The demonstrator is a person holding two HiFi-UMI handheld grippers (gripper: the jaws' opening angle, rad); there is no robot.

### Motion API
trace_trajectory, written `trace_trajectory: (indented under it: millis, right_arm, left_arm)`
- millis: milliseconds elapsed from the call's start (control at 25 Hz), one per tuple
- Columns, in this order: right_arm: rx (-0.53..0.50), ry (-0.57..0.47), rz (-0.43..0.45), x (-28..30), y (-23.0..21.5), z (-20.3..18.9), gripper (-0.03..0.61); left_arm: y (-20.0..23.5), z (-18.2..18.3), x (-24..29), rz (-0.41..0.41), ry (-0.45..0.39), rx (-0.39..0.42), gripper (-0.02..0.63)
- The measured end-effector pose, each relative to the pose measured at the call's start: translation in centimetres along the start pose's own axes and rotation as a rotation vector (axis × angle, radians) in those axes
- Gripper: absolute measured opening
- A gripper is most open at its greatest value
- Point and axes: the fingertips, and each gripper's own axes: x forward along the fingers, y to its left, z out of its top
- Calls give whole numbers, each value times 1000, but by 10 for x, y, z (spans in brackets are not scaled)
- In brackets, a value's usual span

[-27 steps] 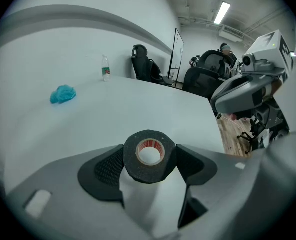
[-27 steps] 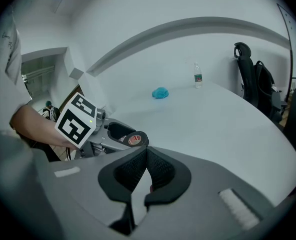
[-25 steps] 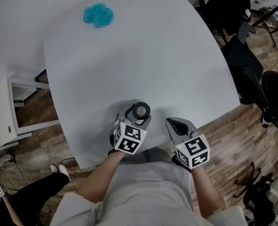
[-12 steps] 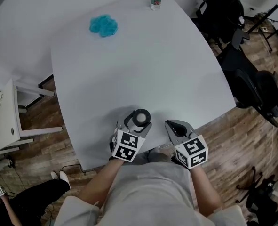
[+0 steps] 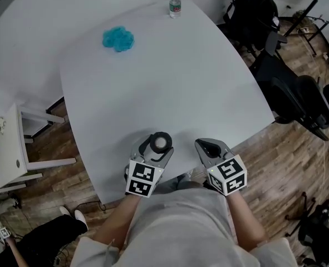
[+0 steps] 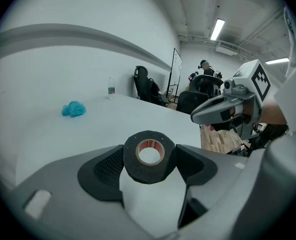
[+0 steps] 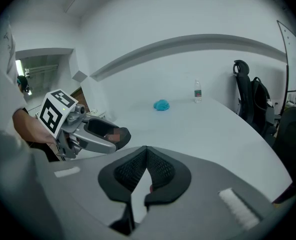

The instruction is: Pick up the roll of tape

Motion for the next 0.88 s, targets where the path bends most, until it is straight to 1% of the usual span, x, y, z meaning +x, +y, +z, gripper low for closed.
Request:
trace_trajectory:
  millis: [520, 880]
  right_arm:
    - [-40, -39, 27, -1, 10, 26, 5]
    - [-68, -58, 48, -1, 23, 36, 5]
  left_arm:
    - [-3, 36, -28, 2, -89, -3, 347]
    - [1, 41, -39, 17, -102, 5, 347]
